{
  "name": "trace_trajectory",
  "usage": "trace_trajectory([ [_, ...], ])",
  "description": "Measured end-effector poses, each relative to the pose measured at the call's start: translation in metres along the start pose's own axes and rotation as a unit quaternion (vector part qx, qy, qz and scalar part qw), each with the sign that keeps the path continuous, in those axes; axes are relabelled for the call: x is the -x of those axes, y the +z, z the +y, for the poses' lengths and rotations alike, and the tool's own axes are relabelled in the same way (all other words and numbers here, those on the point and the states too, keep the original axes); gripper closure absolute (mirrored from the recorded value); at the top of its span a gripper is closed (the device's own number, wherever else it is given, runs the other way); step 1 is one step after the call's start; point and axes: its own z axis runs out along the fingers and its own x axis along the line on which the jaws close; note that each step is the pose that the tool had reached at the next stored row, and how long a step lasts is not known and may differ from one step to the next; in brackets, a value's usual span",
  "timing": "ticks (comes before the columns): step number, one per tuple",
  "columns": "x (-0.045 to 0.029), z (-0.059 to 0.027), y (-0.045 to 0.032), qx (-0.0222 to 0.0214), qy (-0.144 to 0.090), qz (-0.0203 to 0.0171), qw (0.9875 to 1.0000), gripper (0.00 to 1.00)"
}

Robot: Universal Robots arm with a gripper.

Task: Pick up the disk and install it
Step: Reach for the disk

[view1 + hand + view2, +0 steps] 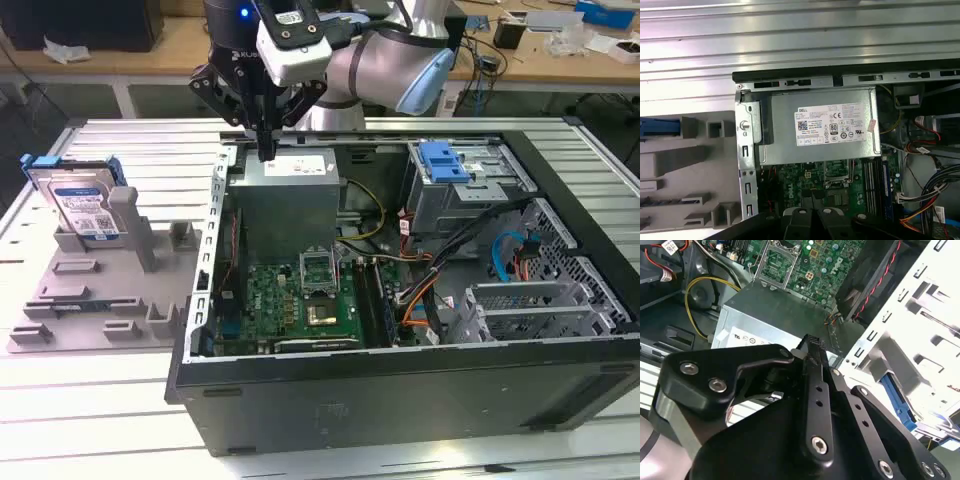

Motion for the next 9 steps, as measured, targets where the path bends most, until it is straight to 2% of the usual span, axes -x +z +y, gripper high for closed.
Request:
trace_trajectory([
  [9,0.0,0.0,0.0,0.0,0.0,0.0,1.0,0.89],
])
